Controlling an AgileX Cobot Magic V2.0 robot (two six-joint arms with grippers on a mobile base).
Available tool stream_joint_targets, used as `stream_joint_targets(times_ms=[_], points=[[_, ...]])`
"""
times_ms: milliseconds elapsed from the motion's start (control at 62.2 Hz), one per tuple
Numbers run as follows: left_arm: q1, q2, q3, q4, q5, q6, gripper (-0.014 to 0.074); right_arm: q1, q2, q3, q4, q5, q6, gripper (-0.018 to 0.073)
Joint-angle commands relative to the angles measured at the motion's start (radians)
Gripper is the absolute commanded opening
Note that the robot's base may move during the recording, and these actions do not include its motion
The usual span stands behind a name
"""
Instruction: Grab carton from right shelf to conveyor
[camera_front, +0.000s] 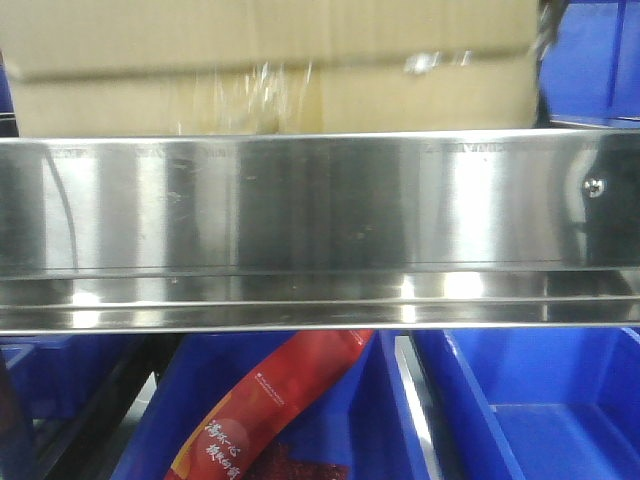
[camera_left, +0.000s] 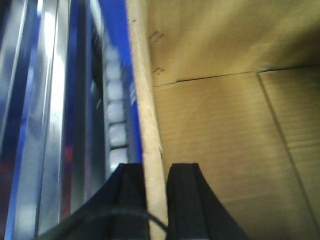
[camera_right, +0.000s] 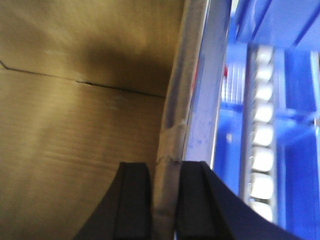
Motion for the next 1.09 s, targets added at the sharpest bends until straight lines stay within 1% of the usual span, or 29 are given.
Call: stream_joint_targets(times_ms=[0,161,257,370,450,514,579,675,836,932,1077], points=[[0.004,-0.084,-0.009,-0.008,-0.013,-0.002,0.0001,0.001,-0.093,-0.010,-0.007,-0.028,-0.012,-0.0070],[0.004,-0.185,-0.007,-0.015,-0.013,-0.002,0.0000,0.043,-0.201,0.008,-0.007,-0.028,-0.012,-0.0070],[0.004,-0.239,-0.002,-0.021,-0.013,-0.002,-0.0009,0.074,-0.255,0.063,-0.015,-0.028,-0.012,-0.0070],[0.004,-0.305,0.060,-0.021,-0.013,-0.002,-0.0009,0.104,-0.330,0.171,-0.021,-0.028,-0.012,-0.0070],[0.004,-0.353,0.134,-0.046,-0.013,-0.002,-0.0009,0.116,-0.383,0.238,-0.021,-0.028,-0.012,-0.0070],[0.004,-0.392,0.197,-0.080,-0.013,-0.002,-0.0009,0.116,-0.416,0.282,-0.021,-0.028,-0.012,-0.0070],[0.001,-0.419,0.240,-0.096,-0.013,-0.002,-0.0009,0.116,-0.442,0.306,-0.025,-0.028,-0.012,-0.0070],[-0.015,-0.433,0.262,-0.096,-0.013,-0.002,-0.0009,0.116,-0.463,0.323,-0.035,-0.028,-0.012,-0.0070],[-0.066,-0.433,0.262,-0.094,-0.013,-0.002,-0.0009,0.116,-0.453,0.323,-0.036,-0.028,-0.012,-0.0070],[-0.073,-0.433,0.262,-0.092,-0.013,-0.002,-0.0009,0.116,-0.446,0.323,-0.036,-0.028,-0.012,-0.0070],[-0.073,-0.433,0.262,-0.051,-0.013,-0.002,-0.0009,0.116,-0.437,0.323,-0.036,-0.028,-0.012,-0.0070]])
